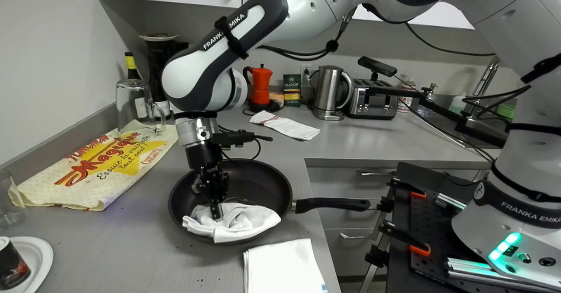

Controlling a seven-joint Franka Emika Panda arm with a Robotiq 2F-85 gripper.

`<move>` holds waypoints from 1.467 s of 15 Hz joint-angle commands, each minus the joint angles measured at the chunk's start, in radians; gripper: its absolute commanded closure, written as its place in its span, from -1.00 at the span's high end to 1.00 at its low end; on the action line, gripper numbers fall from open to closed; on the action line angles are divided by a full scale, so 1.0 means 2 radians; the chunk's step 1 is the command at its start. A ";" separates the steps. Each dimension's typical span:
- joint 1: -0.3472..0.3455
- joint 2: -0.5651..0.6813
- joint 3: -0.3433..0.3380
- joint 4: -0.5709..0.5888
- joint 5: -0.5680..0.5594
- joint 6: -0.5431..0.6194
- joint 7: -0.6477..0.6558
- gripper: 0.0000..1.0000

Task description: Wipe the pan with the white and blue towel

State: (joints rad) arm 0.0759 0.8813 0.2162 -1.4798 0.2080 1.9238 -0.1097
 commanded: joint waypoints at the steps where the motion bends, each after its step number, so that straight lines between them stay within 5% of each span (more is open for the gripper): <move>1: 0.026 -0.029 -0.003 0.004 -0.020 -0.017 -0.009 -0.93; 14: 0.141 -0.141 -0.001 -0.108 -0.174 0.056 0.000 -0.93; 22: 0.169 -0.174 0.014 -0.152 -0.204 0.114 0.006 -0.93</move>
State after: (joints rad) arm 0.4081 0.5775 0.2321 -1.7308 -0.1833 2.1114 -0.1150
